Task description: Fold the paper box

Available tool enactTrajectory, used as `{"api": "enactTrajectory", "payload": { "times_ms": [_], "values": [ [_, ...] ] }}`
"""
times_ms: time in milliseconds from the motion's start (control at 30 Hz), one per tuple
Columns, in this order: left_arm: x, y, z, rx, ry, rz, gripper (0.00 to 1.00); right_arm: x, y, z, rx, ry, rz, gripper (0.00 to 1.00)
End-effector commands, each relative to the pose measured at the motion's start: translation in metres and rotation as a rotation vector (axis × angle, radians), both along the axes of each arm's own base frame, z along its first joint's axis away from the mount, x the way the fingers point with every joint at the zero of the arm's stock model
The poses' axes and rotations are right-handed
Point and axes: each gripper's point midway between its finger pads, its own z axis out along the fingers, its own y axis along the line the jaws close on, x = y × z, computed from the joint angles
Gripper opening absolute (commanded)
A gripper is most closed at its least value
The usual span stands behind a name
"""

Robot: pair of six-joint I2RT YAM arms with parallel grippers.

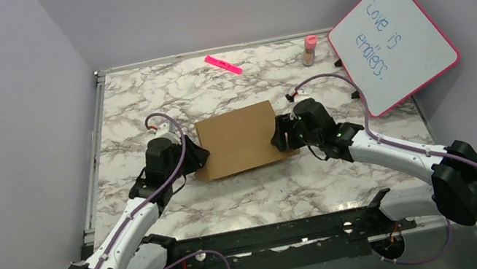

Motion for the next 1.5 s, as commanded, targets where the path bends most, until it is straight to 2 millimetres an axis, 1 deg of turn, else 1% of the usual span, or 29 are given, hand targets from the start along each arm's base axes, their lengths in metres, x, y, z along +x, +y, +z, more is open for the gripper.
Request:
{"api": "enactTrajectory", "payload": {
  "times_ms": [0, 100, 233, 367, 600, 733, 767, 933, 1067, 1133, 1233, 1333, 1467],
  "values": [
    [0.003, 0.008, 0.002, -0.009, -0.027, 0.063, 0.45, 0.011, -0.004, 0.015, 0.0, -0.06, -0.03, 0.64],
    [0.005, 0.006, 0.009, -0.019, -0.034, 0.057, 0.45, 0.013, 0.0, 0.024, 0.027, -0.076, -0.019, 0.64],
    [0.005, 0.001, 0.015, -0.039, -0.035, 0.038, 0.46, 0.015, 0.004, 0.027, 0.043, -0.076, -0.014, 0.64],
    [0.005, -0.001, 0.008, -0.041, -0.013, 0.033, 0.46, 0.017, 0.009, 0.024, 0.061, -0.063, -0.004, 0.64],
    [0.005, 0.003, -0.014, -0.017, 0.018, 0.05, 0.45, 0.016, 0.005, -0.001, 0.034, -0.024, -0.012, 0.62],
    [0.003, 0.002, -0.026, -0.011, 0.045, 0.046, 0.44, 0.009, 0.001, -0.021, 0.014, 0.014, -0.011, 0.6],
    [0.003, 0.002, -0.03, -0.008, 0.052, 0.046, 0.44, 0.011, 0.002, -0.022, 0.018, 0.007, -0.012, 0.6],
    [0.0, 0.003, -0.048, 0.006, 0.09, 0.045, 0.44, 0.011, -0.006, -0.042, -0.045, 0.023, -0.023, 0.59],
    [-0.004, 0.007, -0.059, 0.016, 0.103, 0.061, 0.43, 0.01, -0.01, -0.053, -0.066, 0.034, -0.022, 0.58],
    [-0.005, 0.008, -0.062, 0.014, 0.105, 0.066, 0.43, 0.008, -0.007, -0.055, -0.059, 0.042, -0.009, 0.56],
    [-0.004, 0.006, -0.063, 0.01, 0.104, 0.062, 0.42, 0.006, -0.004, -0.055, -0.036, 0.052, 0.004, 0.55],
    [-0.002, 0.005, -0.061, 0.011, 0.103, 0.053, 0.42, 0.009, -0.003, -0.045, -0.02, 0.041, 0.005, 0.55],
    [-0.002, 0.006, -0.061, 0.017, 0.1, 0.058, 0.42, 0.02, -0.015, -0.027, -0.053, -0.019, -0.037, 0.57]
  ]
}}
